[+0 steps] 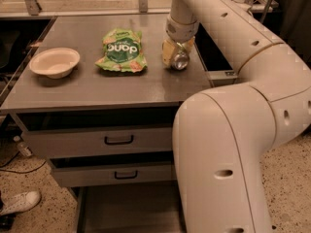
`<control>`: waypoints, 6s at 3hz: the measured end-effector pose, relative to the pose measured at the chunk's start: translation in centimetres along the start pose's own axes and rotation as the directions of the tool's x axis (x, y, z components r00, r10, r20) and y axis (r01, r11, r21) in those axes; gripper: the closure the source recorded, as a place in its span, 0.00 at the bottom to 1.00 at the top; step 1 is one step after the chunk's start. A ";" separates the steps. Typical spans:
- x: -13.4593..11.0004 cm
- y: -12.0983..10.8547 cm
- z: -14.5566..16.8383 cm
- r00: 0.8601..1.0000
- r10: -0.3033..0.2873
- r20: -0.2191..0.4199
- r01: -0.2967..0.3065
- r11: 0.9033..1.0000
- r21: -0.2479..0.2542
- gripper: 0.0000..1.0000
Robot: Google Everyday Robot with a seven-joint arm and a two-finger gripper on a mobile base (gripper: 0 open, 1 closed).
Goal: Place green can into bottom drawer
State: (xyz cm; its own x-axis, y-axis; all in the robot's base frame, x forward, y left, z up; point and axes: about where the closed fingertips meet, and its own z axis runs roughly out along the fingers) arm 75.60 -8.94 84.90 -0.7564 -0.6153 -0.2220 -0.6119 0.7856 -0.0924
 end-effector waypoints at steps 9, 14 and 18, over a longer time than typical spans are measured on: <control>21.3 8.1 -11.2 0.963 0.268 -0.034 -0.263 0.959 0.109 1.00; 31.0 17.6 -5.4 0.910 0.353 -0.219 -0.371 0.927 -0.049 1.00; 38.3 26.1 7.9 0.821 0.356 -0.446 -0.481 0.852 -0.205 1.00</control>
Offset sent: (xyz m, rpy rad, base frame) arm -0.0946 -0.0448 0.0051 -0.0586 0.0089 -0.1582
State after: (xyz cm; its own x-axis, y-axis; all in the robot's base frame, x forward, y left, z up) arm 32.48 -11.47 66.31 -0.9422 -0.2545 0.2179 -0.2047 0.9521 0.2271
